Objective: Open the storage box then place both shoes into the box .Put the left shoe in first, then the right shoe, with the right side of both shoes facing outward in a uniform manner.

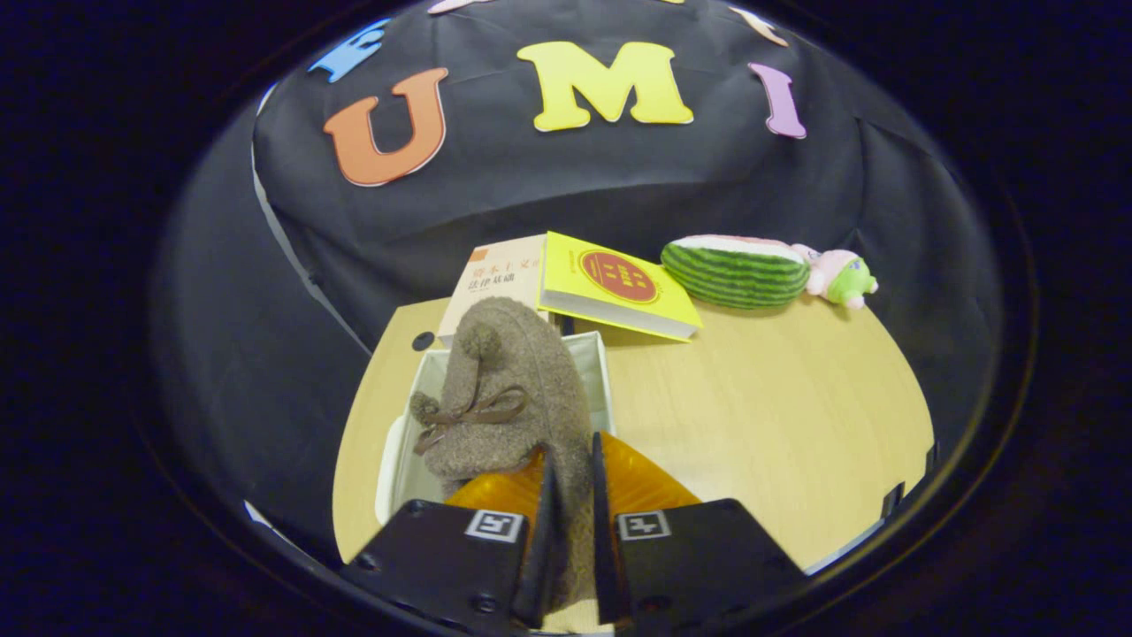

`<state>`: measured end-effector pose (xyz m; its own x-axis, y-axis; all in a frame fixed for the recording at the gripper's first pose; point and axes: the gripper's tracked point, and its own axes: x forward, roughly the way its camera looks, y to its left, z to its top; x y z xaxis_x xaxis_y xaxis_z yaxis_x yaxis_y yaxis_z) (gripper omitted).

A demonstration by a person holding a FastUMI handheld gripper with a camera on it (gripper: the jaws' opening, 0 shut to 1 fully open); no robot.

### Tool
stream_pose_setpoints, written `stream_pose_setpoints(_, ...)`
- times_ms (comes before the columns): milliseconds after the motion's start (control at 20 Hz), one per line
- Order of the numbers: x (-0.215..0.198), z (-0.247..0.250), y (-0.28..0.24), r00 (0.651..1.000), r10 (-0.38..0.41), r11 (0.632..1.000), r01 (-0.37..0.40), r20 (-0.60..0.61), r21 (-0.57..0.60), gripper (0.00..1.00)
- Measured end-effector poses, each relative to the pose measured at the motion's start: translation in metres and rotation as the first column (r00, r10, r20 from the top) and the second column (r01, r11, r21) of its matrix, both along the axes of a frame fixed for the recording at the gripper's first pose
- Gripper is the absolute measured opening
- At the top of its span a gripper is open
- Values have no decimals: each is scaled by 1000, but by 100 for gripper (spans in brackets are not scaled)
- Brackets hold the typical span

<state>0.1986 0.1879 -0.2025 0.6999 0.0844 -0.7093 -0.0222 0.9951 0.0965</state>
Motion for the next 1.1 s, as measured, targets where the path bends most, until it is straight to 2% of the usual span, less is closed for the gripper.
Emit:
stream_pose_setpoints(150,5,16,-8,996,-27,1000,26,83,18,82)
stream_pose_setpoints(250,7,30,-20,989,-49,999,50,139,-1,86)
stream_pose_setpoints(400,5,47,-28,981,-48,999,50,190,-7,100)
stream_pose_setpoints(750,-13,86,-55,955,-51,999,46,291,23,100)
stream_pose_setpoints(1100,-51,115,-71,950,-19,1000,12,311,25,99)
